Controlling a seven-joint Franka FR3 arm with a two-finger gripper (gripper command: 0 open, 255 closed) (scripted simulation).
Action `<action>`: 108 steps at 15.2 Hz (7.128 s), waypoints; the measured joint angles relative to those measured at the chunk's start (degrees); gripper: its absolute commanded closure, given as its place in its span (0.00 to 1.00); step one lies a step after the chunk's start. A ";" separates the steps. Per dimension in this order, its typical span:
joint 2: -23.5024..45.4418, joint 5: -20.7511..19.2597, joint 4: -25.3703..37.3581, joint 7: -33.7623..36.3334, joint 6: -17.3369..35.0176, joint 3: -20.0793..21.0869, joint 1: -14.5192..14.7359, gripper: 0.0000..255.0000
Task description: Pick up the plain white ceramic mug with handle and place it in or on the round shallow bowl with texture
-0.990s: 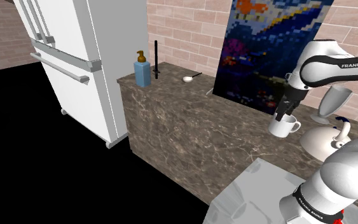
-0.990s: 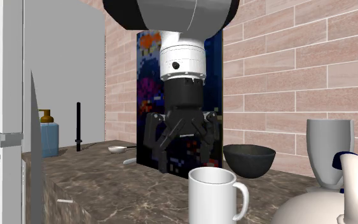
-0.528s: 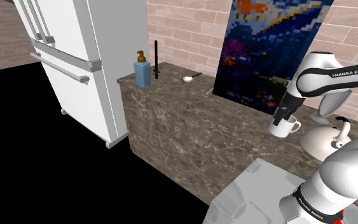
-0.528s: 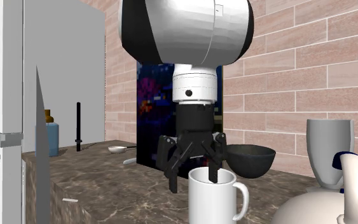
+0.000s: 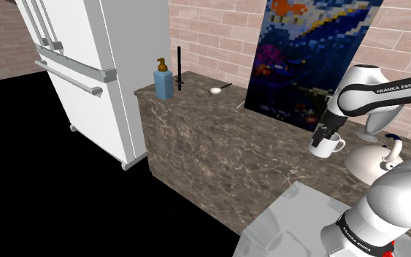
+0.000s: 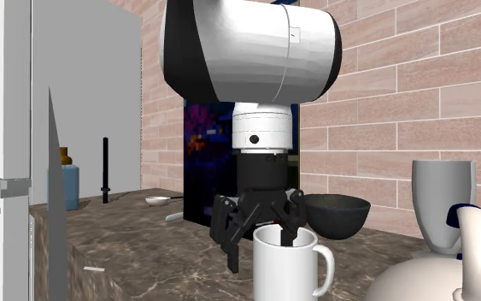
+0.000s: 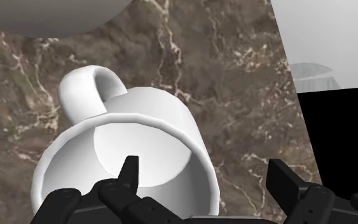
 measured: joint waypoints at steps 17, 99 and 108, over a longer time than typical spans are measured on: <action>-2.16 0.79 1.90 -0.11 -3.99 1.14 0.01 1.00; 57.51 40.69 66.68 -43.57 -19.49 -17.74 -2.61 0.00; 56.50 39.53 72.54 -42.64 -25.91 -18.39 -3.08 0.00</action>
